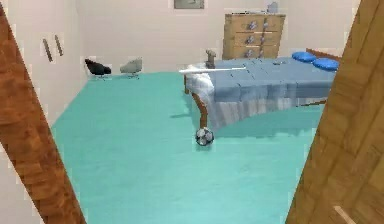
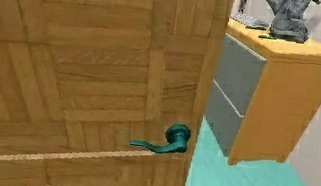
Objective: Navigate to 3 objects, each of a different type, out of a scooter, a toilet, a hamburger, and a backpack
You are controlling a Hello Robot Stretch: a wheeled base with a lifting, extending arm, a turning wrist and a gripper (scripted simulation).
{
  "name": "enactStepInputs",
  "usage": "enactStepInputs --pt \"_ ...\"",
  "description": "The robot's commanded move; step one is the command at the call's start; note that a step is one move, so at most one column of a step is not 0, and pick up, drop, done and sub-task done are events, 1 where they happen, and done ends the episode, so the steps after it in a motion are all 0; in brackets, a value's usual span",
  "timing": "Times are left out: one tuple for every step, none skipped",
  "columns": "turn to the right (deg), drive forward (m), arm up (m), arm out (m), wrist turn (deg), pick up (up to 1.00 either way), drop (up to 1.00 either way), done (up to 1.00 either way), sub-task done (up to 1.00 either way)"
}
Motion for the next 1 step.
enactStepInputs --pt "0.0 0.9 0.0 0.0 0.0 0.0 0.0 0.0 0.0"
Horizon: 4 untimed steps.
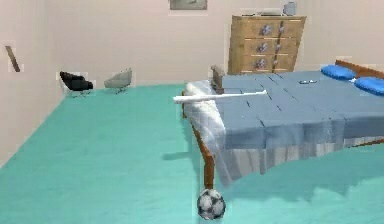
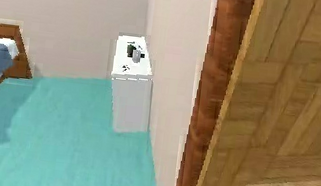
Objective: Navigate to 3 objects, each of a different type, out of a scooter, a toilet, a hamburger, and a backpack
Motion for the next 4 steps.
enactStepInputs --pt "-45.0 0.0 0.0 0.0 0.0 0.0 0.0 0.0 0.0" --pt "-36.0 0.0 0.0 0.0 0.0 0.0 0.0 0.0 0.0" --pt "0.0 0.35 0.0 0.0 0.0 0.0 0.0 0.0 0.0" --pt "-15.0 0.0 0.0 0.0 0.0 0.0 0.0 0.0 0.0"
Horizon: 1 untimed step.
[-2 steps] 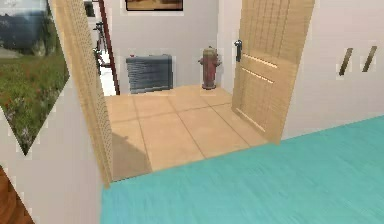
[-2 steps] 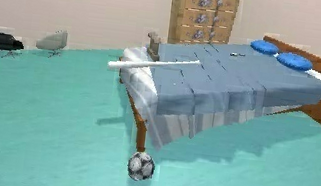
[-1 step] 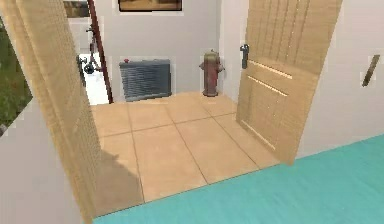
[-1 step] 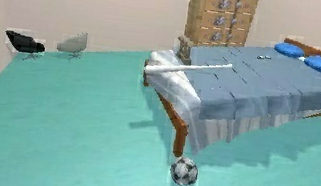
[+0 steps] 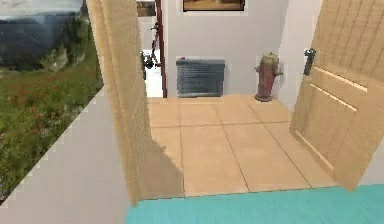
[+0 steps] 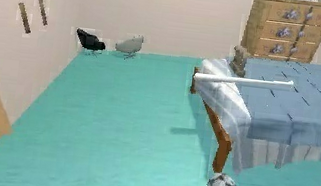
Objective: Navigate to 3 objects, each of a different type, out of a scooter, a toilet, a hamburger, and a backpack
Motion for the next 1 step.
enactStepInputs --pt "0.0 1.0 0.0 0.0 0.0 0.0 0.0 0.0 0.0"
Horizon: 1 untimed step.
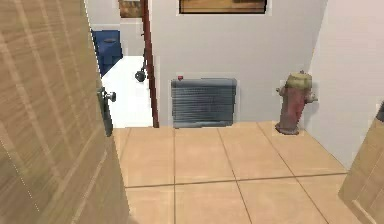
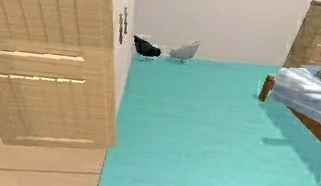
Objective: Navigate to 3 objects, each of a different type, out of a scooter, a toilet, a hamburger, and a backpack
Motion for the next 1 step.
enactStepInputs --pt "-3.0 0.0 0.0 0.0 0.0 0.0 0.0 0.0 0.0"
